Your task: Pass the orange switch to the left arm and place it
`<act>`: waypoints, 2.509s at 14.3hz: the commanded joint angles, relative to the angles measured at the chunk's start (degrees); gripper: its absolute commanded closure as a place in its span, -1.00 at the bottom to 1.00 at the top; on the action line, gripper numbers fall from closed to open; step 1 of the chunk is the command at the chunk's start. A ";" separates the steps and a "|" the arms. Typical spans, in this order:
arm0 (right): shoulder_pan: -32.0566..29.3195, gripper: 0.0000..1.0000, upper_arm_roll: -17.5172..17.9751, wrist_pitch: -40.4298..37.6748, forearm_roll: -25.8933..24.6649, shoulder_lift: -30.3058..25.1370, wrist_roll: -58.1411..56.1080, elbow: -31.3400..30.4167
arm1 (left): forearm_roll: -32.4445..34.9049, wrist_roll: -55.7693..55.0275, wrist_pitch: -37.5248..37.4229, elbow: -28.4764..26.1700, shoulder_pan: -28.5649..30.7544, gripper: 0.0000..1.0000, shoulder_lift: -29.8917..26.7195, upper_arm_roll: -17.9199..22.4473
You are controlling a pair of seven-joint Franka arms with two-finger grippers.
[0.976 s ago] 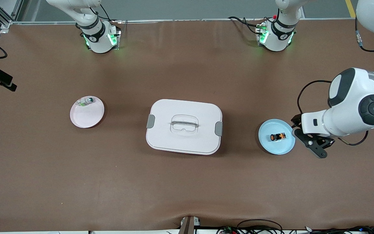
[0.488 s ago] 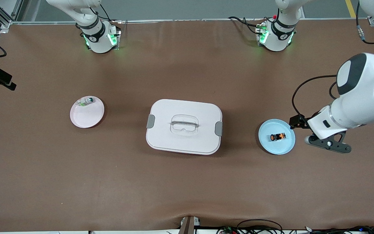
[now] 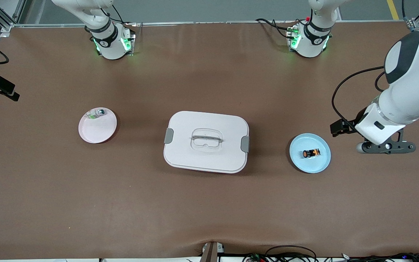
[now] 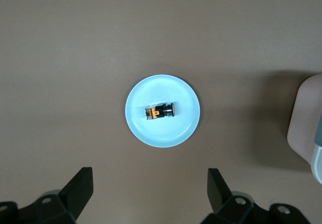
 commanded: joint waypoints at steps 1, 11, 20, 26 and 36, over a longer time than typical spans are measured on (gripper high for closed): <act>0.05 -1.00 0.21 -0.85 -1.11 0.19 -0.45 0.81 | -0.56 0.41 -4.64 2.95 0.43 -1.00 -0.43 0.47; 0.75 -1.00 0.21 -0.76 -1.11 0.28 -0.45 0.72 | -0.74 1.03 -13.34 4.97 6.85 -1.00 -2.72 -0.06; 1.01 -1.00 0.21 -0.68 -1.11 0.28 -0.54 0.81 | -6.71 1.29 -13.78 4.18 -5.75 -1.00 -11.50 15.87; 1.37 -1.00 0.21 -0.68 -1.11 0.28 -0.54 0.81 | -12.16 3.22 -13.70 1.29 -19.58 -1.00 -15.71 32.88; 1.37 -1.00 0.21 -0.68 -1.20 0.28 -0.45 0.81 | -14.45 9.02 -10.54 -6.88 -23.38 -1.00 -22.13 39.40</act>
